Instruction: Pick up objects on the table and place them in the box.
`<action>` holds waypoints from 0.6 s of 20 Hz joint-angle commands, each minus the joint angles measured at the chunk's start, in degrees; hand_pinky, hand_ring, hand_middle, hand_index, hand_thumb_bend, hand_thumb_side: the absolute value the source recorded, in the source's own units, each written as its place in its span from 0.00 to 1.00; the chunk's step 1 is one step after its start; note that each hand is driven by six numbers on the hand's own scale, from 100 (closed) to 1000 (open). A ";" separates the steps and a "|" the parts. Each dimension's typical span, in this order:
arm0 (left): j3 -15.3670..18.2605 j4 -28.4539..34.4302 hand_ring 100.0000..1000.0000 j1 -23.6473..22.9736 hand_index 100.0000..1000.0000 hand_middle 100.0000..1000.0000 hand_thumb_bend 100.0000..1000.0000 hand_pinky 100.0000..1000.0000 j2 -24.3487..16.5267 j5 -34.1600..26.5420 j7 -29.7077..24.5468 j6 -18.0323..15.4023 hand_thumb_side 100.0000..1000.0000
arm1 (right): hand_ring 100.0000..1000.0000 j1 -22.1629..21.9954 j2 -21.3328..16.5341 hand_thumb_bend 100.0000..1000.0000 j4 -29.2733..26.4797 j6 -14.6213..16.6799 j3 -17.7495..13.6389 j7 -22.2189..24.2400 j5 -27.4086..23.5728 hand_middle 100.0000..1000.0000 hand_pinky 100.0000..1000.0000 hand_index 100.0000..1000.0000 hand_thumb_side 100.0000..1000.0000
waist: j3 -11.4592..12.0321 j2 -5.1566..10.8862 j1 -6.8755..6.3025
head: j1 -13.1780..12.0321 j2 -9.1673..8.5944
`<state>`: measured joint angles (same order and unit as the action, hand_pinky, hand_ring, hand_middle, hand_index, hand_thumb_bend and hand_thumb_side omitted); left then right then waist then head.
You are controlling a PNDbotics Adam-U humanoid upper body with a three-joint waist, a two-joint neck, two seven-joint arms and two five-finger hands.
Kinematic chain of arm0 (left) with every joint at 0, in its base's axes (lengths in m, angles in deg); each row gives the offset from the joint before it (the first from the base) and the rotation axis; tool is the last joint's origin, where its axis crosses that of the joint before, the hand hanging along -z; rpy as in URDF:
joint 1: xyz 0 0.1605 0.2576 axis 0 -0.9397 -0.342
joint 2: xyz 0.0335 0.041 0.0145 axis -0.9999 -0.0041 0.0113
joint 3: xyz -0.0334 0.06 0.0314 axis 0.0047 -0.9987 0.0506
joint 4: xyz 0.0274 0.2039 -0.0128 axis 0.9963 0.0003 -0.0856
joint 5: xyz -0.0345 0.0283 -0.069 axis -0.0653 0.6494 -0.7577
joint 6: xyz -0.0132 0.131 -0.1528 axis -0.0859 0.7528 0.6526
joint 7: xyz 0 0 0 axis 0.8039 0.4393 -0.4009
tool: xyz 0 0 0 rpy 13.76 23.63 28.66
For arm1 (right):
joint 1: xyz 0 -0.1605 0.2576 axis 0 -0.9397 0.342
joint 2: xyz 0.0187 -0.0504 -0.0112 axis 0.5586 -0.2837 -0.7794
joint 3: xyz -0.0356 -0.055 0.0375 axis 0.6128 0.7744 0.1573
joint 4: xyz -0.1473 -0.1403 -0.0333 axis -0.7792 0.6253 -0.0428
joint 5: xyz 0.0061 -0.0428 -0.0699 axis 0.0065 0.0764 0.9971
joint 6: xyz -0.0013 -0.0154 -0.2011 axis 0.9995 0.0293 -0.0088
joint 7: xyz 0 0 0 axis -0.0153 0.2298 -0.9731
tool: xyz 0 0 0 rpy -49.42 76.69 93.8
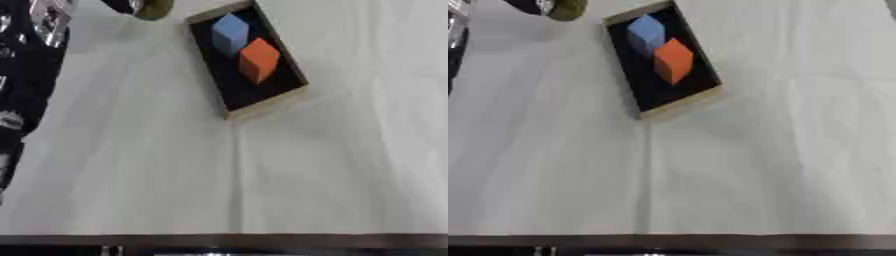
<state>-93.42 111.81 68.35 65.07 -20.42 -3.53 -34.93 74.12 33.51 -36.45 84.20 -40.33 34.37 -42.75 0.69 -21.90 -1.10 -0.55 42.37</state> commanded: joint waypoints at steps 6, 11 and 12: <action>-3.42 8.01 0.60 -0.09 0.67 0.54 0.00 0.70 -1.78 -4.64 -2.72 -2.29 0.00 | 0.79 0.36 -1.63 0.00 -0.84 -0.19 -0.54 0.17 -0.25 0.64 0.86 0.88 0.58 | 0.14 1.60 -0.24 | 0.72 0.59; -6.67 11.60 0.59 -2.09 0.66 0.53 0.00 0.69 -2.78 -11.03 -4.25 -2.74 0.00 | 0.79 0.41 -1.75 0.00 -0.84 -0.30 -0.57 0.22 -0.36 0.64 0.86 0.88 0.58 | 0.18 1.89 -0.29 | 1.04 0.94; -7.44 12.58 0.59 -2.73 0.66 0.53 0.00 0.69 -3.26 -12.59 -4.23 -2.78 0.00 | 0.79 0.42 -1.77 0.00 -0.84 -0.35 -0.59 0.22 -0.37 0.64 0.86 0.88 0.58 | 0.20 1.92 -0.32 | 1.27 1.03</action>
<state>-100.36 122.28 64.69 63.81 -31.22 -7.43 -37.59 74.13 33.48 -36.45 83.96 -40.33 34.56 -42.89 0.83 -21.55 -1.51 0.46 42.98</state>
